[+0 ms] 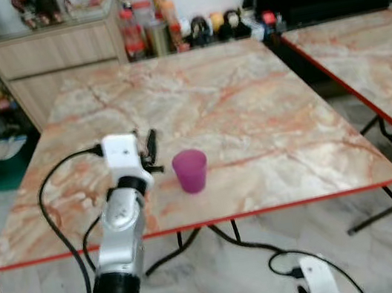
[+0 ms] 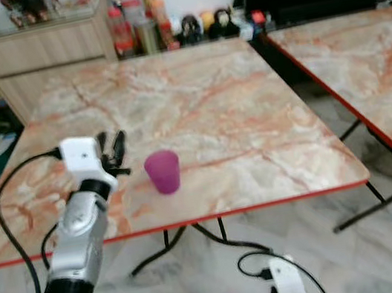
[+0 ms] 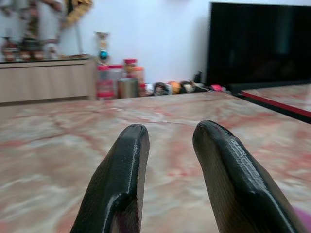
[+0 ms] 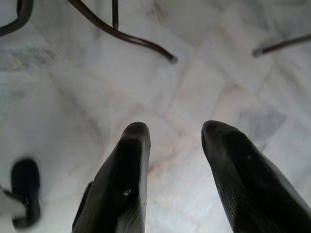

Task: Setting the table

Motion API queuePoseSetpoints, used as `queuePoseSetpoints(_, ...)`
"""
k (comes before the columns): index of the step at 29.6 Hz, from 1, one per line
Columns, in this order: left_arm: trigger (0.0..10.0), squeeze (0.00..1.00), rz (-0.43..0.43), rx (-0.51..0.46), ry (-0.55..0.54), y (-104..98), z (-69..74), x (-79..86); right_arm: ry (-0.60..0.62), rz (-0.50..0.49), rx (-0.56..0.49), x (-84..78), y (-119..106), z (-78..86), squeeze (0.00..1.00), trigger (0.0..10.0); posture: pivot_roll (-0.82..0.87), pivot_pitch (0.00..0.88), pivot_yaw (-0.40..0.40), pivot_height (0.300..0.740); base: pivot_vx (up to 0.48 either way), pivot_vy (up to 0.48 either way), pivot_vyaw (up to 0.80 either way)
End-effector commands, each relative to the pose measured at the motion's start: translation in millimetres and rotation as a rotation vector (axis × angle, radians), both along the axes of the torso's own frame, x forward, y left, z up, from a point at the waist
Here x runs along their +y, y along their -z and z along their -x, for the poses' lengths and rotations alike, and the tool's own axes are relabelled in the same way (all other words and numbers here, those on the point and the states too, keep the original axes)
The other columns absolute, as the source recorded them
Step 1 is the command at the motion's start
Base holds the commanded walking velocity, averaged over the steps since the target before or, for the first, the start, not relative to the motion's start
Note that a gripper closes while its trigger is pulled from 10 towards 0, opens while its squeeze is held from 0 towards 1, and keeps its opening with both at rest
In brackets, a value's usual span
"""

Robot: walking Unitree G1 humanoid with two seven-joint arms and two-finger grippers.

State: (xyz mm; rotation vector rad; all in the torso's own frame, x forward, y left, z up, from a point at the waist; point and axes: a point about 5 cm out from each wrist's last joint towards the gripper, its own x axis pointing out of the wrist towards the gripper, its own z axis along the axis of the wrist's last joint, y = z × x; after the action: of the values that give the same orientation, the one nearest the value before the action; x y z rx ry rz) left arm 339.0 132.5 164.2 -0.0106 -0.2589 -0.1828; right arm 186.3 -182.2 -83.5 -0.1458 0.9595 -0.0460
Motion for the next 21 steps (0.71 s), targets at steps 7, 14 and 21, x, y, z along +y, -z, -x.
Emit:
queuePoseSetpoints(7, 10.0, 0.00, 0.006, -0.008, -0.027, -1.7, -0.5, 10.1, -0.019, -0.022, -0.006, 10.3, -1.0, -4.2, 0.00, 10.0, 0.10, 0.000, -0.010, 0.683, 0.353, 0.000, 0.00)
queuePoseSetpoints(14, 10.0, 0.00, 0.006, -0.008, -0.026, -1.9, -0.5, 11.3, -0.037, -0.052, -0.019, 13.2, -2.1, -6.4, 0.00, 10.0, 0.10, 0.000, -0.010, 0.683, 0.347, 0.000, 0.00)
queuePoseSetpoints(21, 10.0, 0.00, 0.019, -0.034, -0.003, -5.8, 0.9, 7.7, -0.056, -0.047, -0.014, 15.0, -1.5, -5.4, 0.00, 10.0, 0.10, 0.000, -0.009, 0.728, 0.124, 0.000, 0.00)
